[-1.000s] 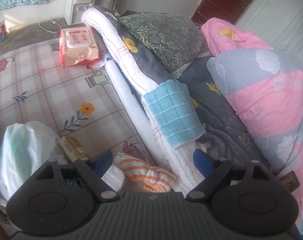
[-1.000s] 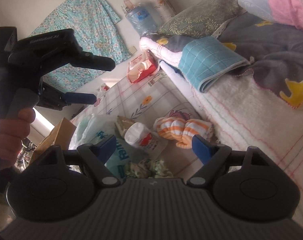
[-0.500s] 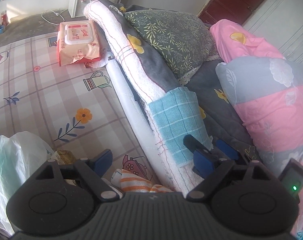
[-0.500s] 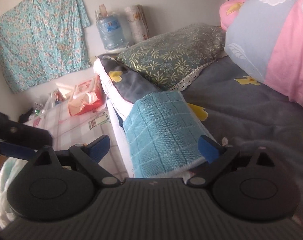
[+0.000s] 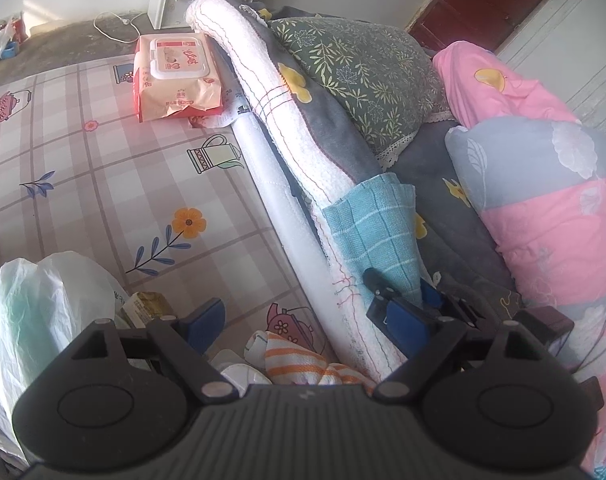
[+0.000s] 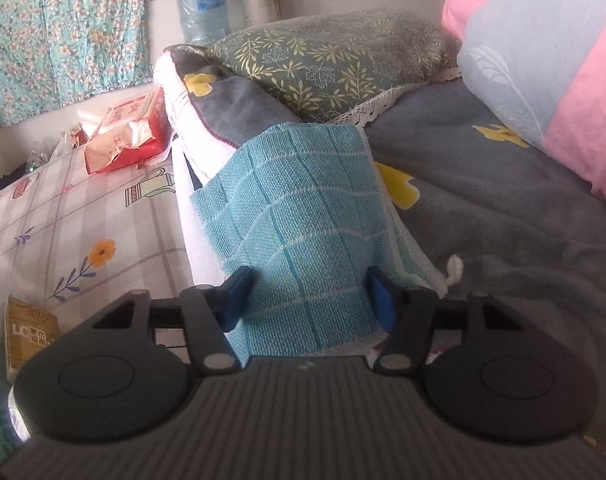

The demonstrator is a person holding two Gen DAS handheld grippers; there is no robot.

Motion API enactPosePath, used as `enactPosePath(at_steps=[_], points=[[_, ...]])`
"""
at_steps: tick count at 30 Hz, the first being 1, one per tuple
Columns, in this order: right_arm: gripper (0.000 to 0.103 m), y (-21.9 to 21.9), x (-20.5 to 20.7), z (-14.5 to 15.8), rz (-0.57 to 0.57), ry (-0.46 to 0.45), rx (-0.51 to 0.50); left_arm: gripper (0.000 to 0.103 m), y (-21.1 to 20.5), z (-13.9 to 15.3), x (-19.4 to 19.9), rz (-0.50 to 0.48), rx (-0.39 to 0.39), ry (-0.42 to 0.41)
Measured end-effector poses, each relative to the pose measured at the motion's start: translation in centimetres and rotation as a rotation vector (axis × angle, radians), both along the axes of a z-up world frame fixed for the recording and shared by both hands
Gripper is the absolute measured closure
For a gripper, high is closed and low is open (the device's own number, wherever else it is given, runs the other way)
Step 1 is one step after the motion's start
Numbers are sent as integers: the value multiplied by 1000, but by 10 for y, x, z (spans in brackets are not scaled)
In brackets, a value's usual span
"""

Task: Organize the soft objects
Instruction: 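Grasp the light-blue knitted towel with the right gripper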

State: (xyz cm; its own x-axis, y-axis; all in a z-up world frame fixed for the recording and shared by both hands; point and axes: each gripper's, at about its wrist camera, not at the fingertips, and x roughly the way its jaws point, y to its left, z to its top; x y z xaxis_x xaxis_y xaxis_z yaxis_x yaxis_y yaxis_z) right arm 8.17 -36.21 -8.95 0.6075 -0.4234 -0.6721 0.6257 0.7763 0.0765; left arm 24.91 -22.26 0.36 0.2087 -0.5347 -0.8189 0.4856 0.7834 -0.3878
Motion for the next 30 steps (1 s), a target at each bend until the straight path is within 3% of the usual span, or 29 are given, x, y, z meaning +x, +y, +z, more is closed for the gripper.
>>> enactPosePath(at_steps=[6, 9, 15, 23, 30], points=[[86, 17, -30, 15, -6, -91, -6, 14, 0, -4, -6, -11, 1, 5], [91, 21, -43, 16, -6, -132, 22, 14, -3, -7, -9, -22, 4, 10], [94, 22, -66, 13, 12, -229, 125, 14, -15, -12, -12, -47, -6, 20], [94, 25, -63, 9, 18, -212, 79, 12, -59, -20, -3, -68, -2, 48], [94, 24, -63, 6, 15, -219, 84, 11, -128, -32, -4, -152, 45, 19]])
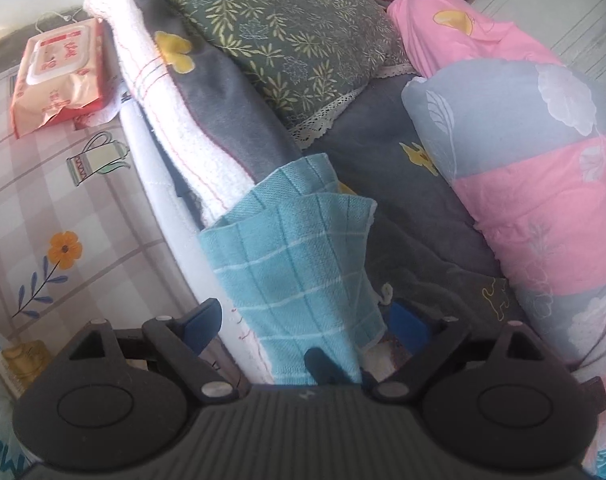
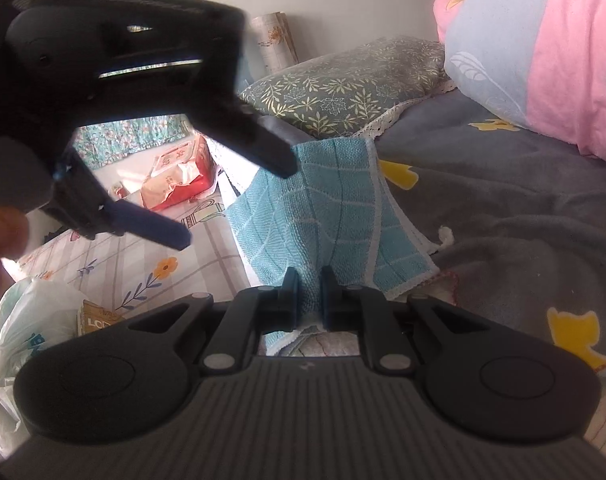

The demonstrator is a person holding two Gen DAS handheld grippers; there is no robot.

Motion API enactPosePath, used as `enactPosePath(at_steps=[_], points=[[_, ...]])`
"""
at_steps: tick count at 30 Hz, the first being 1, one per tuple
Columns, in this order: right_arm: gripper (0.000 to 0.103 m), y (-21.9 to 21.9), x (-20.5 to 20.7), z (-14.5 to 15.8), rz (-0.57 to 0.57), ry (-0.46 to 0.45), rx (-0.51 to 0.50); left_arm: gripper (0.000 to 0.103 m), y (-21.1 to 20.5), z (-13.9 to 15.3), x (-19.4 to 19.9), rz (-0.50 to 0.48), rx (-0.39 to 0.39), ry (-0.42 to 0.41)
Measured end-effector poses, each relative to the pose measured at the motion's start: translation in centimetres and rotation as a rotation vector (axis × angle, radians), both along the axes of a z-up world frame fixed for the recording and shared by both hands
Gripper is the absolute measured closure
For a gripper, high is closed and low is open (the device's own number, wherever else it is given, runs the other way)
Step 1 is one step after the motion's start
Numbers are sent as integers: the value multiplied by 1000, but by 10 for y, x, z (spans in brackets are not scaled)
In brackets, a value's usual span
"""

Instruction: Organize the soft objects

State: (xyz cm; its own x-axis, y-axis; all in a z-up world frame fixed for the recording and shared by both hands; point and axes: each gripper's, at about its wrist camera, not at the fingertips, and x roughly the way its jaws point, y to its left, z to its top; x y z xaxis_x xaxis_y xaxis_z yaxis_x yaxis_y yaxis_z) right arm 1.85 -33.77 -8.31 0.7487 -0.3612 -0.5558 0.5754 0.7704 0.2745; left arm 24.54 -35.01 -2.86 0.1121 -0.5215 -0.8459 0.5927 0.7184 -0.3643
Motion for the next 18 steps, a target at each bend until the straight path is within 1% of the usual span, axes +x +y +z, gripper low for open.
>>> enactPosePath(at_steps=[4, 7, 9, 10, 11, 12, 13, 14, 15, 17, 18], points=[[94, 2, 0, 1, -1, -2, -5, 13, -32, -17, 6, -2, 79, -18], [94, 5, 1, 0, 0, 1, -19, 23, -43, -28, 11, -3, 112, -12], [94, 8, 0, 0, 1, 2, -26, 37, -48, -34, 13, 1, 134, -16], [94, 8, 1, 0, 2, 3, -29, 39, -48, -35, 13, -5, 136, -22], [94, 9, 1, 0, 3, 3, -30, 43, -47, -35, 13, -10, 129, -28], [94, 9, 0, 0, 4, 1, -30, 52, -46, -34, 12, -14, 120, -35], [94, 9, 0, 1, 5, -2, -30, 58, -44, -32, 10, -21, 110, -43], [94, 10, -1, 2, 6, -4, -31, 68, -43, -29, 8, -30, 101, -52], [94, 11, -1, 2, 6, -3, -35, 77, -42, -26, 5, -35, 95, -62], [94, 15, -4, 6, 12, -9, -48, 86, -39, -19, -1, -45, 88, -86], [91, 17, -6, 9, 16, -17, -55, 89, -38, -15, -4, -51, 86, -100]])
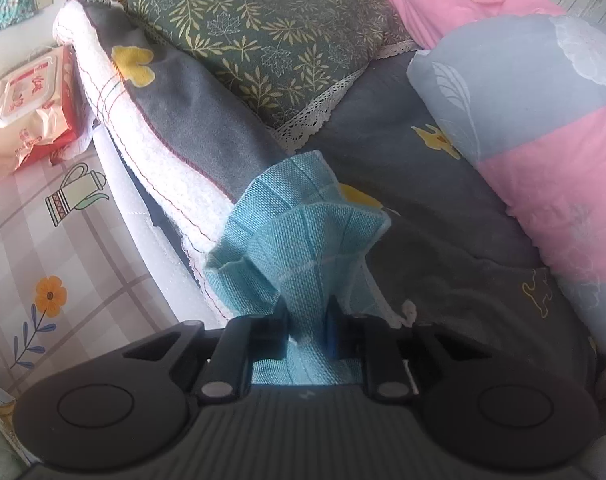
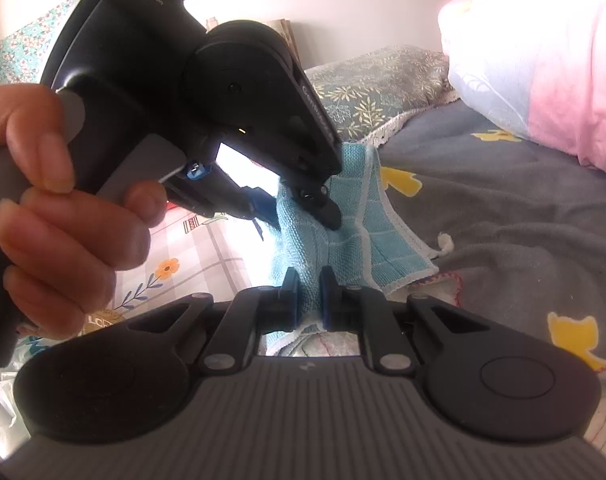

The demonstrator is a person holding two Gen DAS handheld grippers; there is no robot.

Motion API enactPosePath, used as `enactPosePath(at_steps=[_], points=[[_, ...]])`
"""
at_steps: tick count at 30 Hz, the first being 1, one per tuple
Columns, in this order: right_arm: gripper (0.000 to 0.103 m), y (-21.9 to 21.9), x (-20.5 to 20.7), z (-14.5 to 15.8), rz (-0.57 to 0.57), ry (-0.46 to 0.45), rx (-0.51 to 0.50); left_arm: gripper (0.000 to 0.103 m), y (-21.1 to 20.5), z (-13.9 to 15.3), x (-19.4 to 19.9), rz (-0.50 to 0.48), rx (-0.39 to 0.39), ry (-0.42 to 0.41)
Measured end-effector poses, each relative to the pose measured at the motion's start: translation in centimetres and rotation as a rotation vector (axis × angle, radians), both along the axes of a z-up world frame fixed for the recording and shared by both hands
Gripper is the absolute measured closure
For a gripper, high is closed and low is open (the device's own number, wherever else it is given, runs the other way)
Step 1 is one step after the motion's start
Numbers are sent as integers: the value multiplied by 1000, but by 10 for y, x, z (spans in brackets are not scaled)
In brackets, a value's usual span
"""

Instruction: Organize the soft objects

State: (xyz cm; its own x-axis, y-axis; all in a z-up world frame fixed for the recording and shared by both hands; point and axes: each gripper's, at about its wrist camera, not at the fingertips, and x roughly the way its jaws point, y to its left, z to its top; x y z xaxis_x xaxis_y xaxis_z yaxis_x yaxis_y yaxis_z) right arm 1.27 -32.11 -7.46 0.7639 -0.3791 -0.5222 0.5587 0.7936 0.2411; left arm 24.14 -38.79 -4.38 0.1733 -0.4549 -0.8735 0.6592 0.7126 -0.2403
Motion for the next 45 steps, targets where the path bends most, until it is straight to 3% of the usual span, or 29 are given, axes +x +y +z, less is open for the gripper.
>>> enactPosePath(at_steps=[2, 4, 6, 9, 14, 16, 18, 21, 30, 34, 36, 38, 41, 45], points=[[89, 4, -5, 5, -1, -15, -20, 90, 5, 8, -6, 1, -14, -13], [76, 9, -11, 10, -6, -31, -43, 90, 12, 16, -11, 6, -32, -22], [47, 13, -15, 16, -20, -47, -63, 91, 20, 25, -15, 10, -49, -31], [31, 21, -17, 24, -22, -58, -105, 91, 35, 39, -23, 9, -75, -44], [29, 32, -15, 36, -7, -64, -116, 91, 65, 65, -40, 5, -116, -70], [37, 40, -17, 42, 18, -77, -100, 91, 80, 76, -47, 5, -140, -80], [62, 48, -16, 49, 48, -82, -85, 91, 95, 86, -54, 12, -163, -88], [80, 66, -18, 60, 89, -108, -71, 91, 121, 99, -62, 34, -197, -103], [83, 142, -12, 100, 286, -188, -55, 91, 234, 134, -82, 150, -282, -161], [75, 187, -3, 114, 441, -225, -15, 91, 306, 145, -93, 251, -291, -206], [47, 208, 0, 119, 526, -241, -6, 91, 345, 149, -99, 320, -286, -232], [30, 230, -1, 124, 600, -274, -8, 91, 388, 153, -106, 401, -273, -269], [25, 258, -5, 128, 693, -303, -2, 91, 445, 150, -115, 516, -243, -294], [23, 282, -3, 128, 737, -273, -10, 91, 507, 138, -119, 646, -137, -314]])
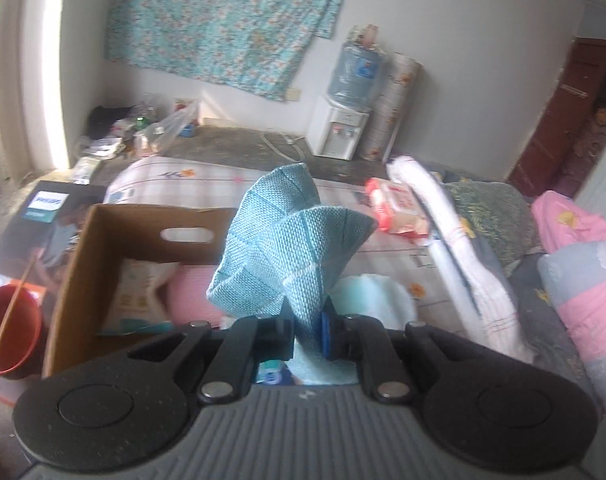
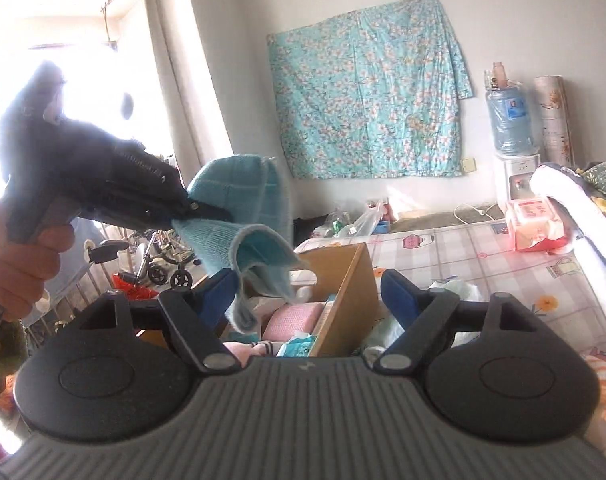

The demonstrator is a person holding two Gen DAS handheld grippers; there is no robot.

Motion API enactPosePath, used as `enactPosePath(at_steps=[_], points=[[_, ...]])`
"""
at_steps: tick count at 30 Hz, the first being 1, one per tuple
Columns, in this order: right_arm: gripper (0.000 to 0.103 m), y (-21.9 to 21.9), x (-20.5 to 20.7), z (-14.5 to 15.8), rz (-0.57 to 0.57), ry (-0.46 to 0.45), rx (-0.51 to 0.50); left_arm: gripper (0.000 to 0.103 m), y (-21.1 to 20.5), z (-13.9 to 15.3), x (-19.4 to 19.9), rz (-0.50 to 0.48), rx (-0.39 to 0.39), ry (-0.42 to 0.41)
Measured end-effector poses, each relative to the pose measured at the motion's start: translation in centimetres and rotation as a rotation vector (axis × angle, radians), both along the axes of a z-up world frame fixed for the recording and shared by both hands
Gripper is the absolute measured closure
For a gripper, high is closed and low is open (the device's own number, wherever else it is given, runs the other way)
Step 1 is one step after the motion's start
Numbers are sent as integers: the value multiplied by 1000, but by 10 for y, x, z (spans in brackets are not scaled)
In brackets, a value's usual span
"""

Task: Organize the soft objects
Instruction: 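Lower the towel into the box with the left gripper and release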

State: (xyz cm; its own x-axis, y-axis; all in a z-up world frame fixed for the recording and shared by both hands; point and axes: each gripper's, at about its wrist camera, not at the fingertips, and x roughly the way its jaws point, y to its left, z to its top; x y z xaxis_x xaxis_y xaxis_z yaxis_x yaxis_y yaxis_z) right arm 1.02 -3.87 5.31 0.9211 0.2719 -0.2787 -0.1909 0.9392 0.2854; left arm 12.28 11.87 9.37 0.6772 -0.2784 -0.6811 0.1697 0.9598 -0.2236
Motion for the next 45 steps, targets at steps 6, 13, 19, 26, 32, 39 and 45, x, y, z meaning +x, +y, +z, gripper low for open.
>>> enactPosePath(at_steps=[6, 13, 19, 26, 32, 39, 45], points=[[23, 2, 15, -8, -29, 81, 50, 91, 54, -26, 18, 123, 147, 65], [23, -29, 26, -34, -72, 125, 79, 91, 67, -87, 44, 161, 390, 212], [23, -38, 32, -44, -78, 145, 94, 90, 65, -126, 56, 155, 469, 320], [23, -43, 32, -49, -86, 157, 96, 74, 64, -137, 70, 175, 506, 310], [23, -52, 31, -53, -108, 169, 113, 52, 61, -111, 64, 177, 468, 207], [23, -55, 32, -55, -108, 178, 122, 43, 75, -95, 48, 187, 187, 237], [23, -53, 33, -56, -109, 190, 127, 43, 106, -119, 69, 319, -5, 331]])
